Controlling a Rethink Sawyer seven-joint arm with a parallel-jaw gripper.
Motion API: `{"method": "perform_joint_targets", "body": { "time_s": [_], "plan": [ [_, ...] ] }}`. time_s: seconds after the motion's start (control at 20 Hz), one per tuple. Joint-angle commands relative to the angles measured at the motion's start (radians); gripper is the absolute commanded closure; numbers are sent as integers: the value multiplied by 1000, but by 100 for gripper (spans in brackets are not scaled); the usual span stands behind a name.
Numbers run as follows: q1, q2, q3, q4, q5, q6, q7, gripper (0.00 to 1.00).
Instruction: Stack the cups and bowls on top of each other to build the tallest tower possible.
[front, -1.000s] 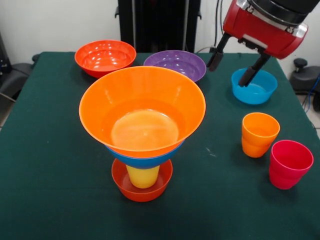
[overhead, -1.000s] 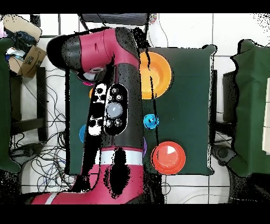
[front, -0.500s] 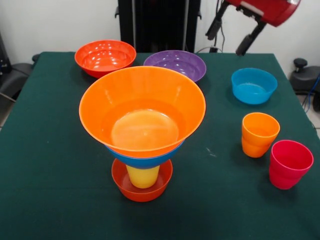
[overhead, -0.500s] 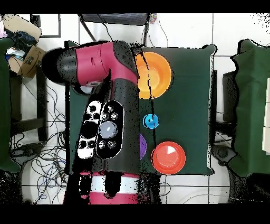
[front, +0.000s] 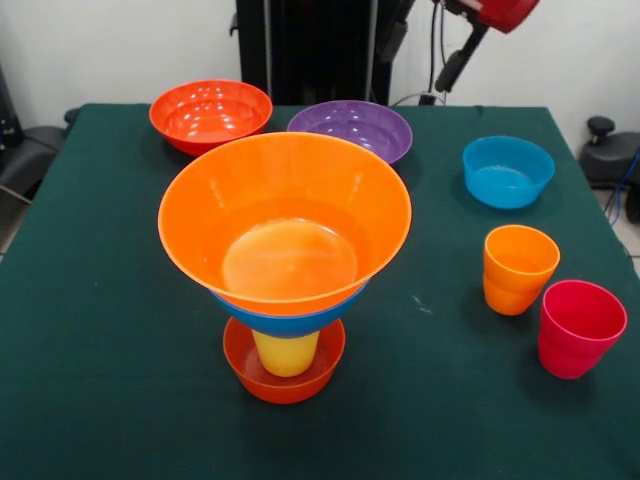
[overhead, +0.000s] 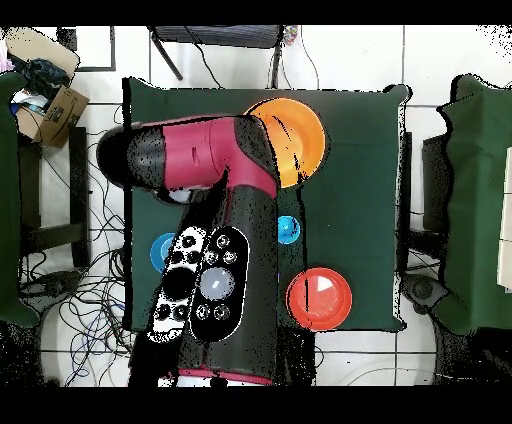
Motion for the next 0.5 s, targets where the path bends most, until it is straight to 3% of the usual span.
{"method": "perform_joint_targets", "body": {
  "time_s": [0.05,0.5],
  "plan": [
    [24,4,20,261,28,-160,185,0],
    [51,0,-9,349,60,-220,204,0]
  ]
}}
